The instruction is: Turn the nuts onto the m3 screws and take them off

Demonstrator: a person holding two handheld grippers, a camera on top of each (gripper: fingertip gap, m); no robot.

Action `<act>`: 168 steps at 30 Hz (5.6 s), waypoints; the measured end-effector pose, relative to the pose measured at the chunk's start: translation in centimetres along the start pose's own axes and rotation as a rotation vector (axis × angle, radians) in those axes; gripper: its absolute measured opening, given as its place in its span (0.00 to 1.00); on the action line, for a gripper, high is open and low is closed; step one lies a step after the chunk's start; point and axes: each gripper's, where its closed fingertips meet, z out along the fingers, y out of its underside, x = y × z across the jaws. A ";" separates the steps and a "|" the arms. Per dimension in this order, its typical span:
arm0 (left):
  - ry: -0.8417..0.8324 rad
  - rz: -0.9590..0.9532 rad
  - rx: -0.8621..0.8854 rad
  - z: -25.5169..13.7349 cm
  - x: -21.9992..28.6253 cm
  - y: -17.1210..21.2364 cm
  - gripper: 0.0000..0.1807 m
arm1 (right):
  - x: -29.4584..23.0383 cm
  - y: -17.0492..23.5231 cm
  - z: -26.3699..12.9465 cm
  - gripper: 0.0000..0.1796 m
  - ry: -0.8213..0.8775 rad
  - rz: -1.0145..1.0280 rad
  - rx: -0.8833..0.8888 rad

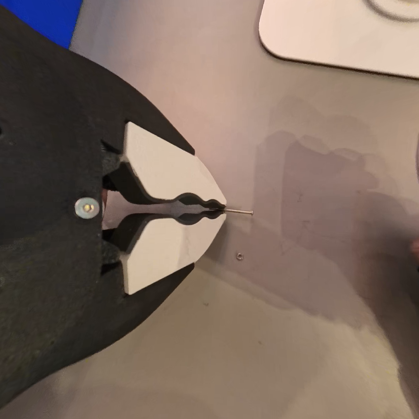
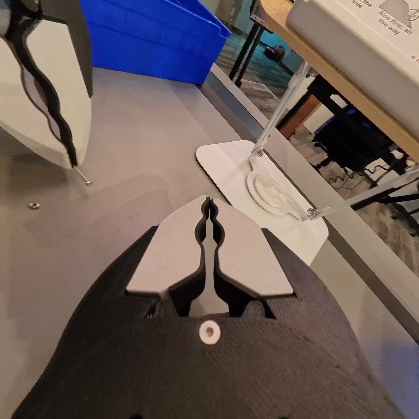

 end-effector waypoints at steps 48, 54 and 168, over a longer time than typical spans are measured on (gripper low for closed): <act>0.370 -0.230 1.097 -8.1 2.8 -11.2 0.01 | -3.9 -9.4 -6.7 0.01 -0.685 0.651 0.607; 0.264 -0.149 1.044 -8.4 2.5 -10.5 0.09 | -3.9 -8.9 -6.3 0.01 -0.636 0.557 0.558; -0.046 0.132 0.669 -6.7 2.3 -4.5 0.02 | -8.8 -4.5 -4.7 0.13 -0.615 0.003 0.244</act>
